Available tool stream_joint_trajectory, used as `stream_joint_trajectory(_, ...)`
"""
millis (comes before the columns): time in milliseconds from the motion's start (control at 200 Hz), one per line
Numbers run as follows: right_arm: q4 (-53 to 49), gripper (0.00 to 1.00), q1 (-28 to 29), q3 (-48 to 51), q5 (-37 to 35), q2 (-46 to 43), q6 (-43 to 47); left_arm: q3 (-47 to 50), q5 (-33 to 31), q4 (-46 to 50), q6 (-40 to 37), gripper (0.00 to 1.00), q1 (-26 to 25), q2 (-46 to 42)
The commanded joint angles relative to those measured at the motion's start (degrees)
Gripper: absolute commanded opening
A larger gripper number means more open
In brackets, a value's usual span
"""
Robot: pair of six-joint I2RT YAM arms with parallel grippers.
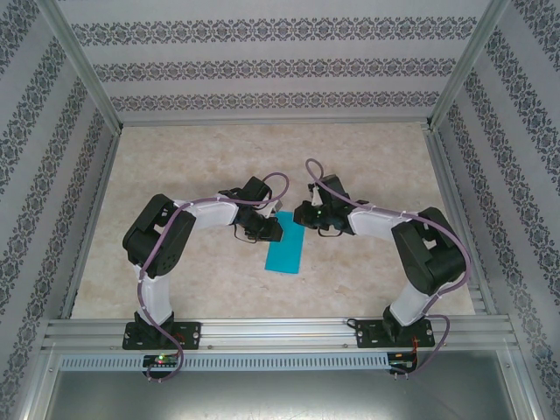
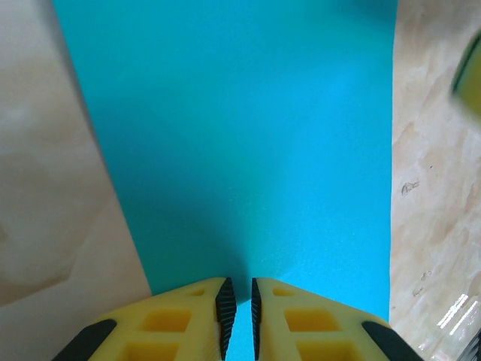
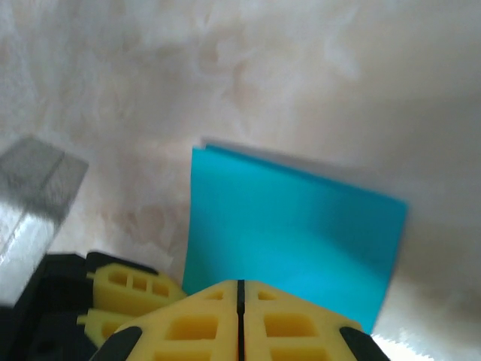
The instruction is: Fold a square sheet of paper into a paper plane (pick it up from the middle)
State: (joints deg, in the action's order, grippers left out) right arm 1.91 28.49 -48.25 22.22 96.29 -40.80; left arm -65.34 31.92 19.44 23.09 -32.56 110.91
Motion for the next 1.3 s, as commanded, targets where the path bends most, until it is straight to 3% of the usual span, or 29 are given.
stream_joint_trajectory(0,-3.8,0.08,2.3,2.8,0.6,-4.6,-2.5,3.7,-6.5,8.7,-1.0,0.22,0.1,4.2)
stream_joint_trajectory(135,-4.2,0.08,4.5,6.1,0.7,-7.6,-4.1,3.8,-6.4,8.5,-0.9,0.22,0.1,4.5)
stream_joint_trajectory(774,-4.4,0.08,10.5,11.9,3.2,-5.5,-4.0,4.5,-6.7,8.0,-0.5,0.22,0.1,3.6)
stream_joint_trajectory(1294,-12.9,0.08,13.1,15.7,-0.2,-12.9,-1.8,4.6,-6.2,6.8,-0.1,0.22,0.1,4.5)
